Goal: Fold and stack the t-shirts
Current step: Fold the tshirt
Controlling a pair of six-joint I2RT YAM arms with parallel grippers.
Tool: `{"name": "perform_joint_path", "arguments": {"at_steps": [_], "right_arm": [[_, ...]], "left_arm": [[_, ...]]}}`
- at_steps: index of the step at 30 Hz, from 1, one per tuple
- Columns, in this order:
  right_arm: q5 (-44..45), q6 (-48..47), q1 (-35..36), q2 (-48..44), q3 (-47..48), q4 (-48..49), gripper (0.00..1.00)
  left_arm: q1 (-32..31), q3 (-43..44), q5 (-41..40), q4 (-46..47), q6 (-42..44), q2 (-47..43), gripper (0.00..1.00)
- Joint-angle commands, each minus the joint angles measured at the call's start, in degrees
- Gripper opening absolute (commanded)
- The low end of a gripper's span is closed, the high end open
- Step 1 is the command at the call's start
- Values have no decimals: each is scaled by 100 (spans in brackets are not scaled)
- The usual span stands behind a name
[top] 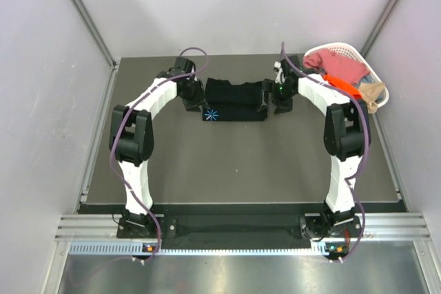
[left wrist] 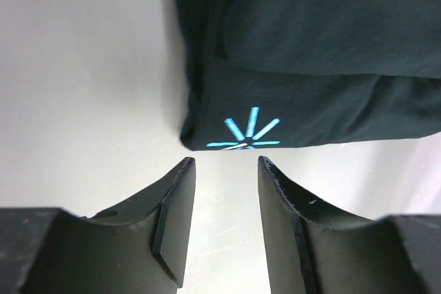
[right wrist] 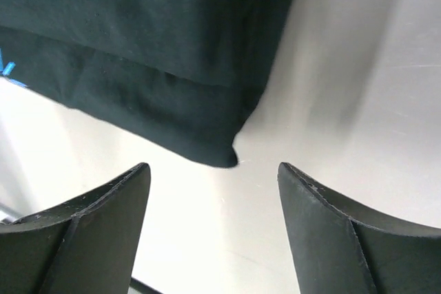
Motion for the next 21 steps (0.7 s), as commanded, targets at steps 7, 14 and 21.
{"name": "perform_joint_path", "arguments": {"at_steps": [7,14,21], "right_arm": [[-1472,-139,-175,17,3,1031,64],[-1536,56,-202,202,-93,1084,61],[-1053,-278,-210,176,-93,715,62]], "left_arm": [[269,45,563,336,394,284,43],[314,335,994,363,288,698,41],[314,133,1284,670,104,698,35]]}}
